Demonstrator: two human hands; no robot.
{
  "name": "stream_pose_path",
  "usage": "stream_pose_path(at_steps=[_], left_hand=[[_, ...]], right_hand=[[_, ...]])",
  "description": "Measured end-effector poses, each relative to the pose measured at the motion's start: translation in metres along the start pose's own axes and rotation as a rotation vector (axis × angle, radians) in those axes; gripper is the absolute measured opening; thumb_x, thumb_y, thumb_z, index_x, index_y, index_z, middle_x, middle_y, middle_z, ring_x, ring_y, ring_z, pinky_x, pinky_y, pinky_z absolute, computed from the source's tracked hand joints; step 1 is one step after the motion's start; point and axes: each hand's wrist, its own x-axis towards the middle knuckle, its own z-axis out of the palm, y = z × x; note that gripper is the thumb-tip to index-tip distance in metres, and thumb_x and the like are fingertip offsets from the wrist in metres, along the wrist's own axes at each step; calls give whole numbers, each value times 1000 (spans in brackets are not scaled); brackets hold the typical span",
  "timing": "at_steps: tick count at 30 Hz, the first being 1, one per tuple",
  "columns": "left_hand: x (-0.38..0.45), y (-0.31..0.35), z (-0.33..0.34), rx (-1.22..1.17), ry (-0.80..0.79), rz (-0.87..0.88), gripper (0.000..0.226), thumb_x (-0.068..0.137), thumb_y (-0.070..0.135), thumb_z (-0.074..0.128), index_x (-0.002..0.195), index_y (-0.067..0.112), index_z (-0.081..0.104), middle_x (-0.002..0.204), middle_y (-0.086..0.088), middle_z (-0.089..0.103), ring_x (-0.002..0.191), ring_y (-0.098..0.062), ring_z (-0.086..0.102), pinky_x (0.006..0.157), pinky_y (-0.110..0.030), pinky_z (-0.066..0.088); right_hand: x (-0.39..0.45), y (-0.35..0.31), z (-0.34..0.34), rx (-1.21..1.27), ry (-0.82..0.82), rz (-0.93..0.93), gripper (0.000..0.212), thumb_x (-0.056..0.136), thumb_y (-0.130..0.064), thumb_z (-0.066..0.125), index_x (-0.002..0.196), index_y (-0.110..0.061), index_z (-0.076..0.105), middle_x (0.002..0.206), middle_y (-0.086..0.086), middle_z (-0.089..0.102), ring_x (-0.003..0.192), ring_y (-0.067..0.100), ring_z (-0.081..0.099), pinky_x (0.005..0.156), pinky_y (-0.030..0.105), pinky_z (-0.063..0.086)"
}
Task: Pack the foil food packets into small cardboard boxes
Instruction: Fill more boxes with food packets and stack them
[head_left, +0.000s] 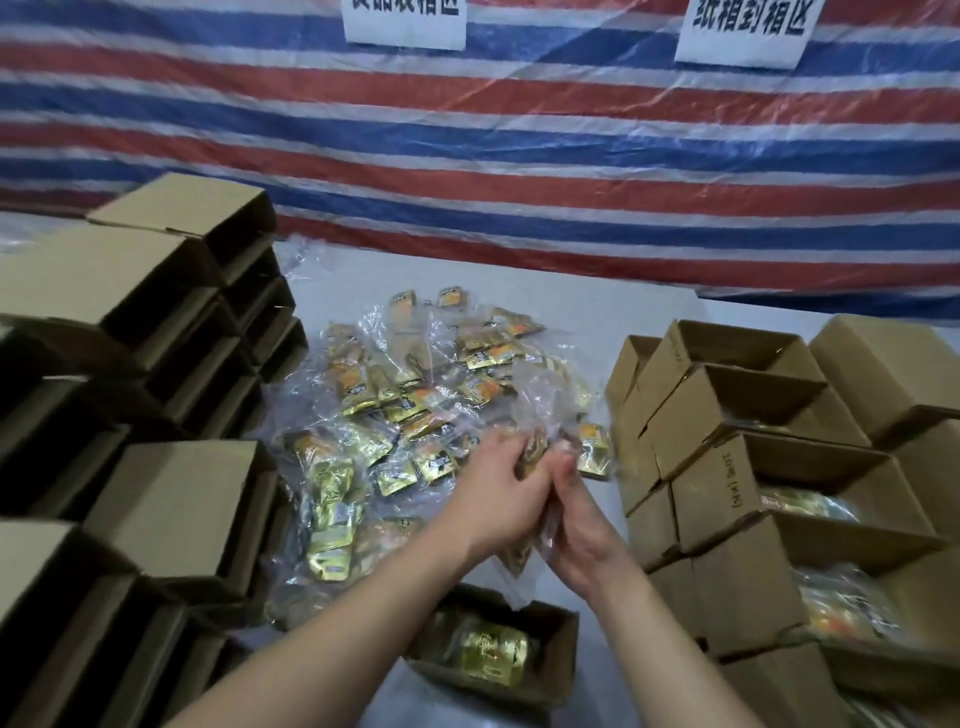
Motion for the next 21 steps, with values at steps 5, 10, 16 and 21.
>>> stream_pose_path(at_steps=[5, 10, 16, 21], left_hand=[[-7, -6, -5, 336, -66, -39, 60, 91, 63, 20, 90, 21, 64, 99, 2, 45, 102, -20, 43, 94, -37, 34], [-12, -18, -30, -194, -382, -193, 27, 85, 68, 55, 79, 46, 70, 99, 19, 65, 98, 4, 59, 80, -11, 46], [-42, -99, -36, -197, -315, -358, 53, 87, 65, 54, 131, 36, 55, 128, 23, 52, 117, -1, 51, 104, -29, 41], [-79, -172, 0, 2, -387, -446, 27, 101, 42, 46, 121, 30, 59, 127, 2, 60, 113, -11, 59, 95, -26, 50]], right_hand=[[-11, 0, -9, -34, -72, 33, 107, 54, -52, 93, 137, -2, 47, 132, 23, 60, 125, 34, 57, 106, 46, 47], [-16, 7, -26, -332, -61, 47, 64, 72, -18, 79, 130, -6, 55, 112, 13, 71, 103, 27, 67, 84, 30, 56], [-23, 29, -49, -775, 44, 35, 58, 80, -17, 79, 128, -35, 53, 116, -9, 69, 99, -3, 65, 79, 13, 50], [-33, 56, -51, -1096, -270, 112, 70, 74, -36, 82, 129, -54, 41, 125, -45, 52, 122, -11, 53, 96, 3, 37]])
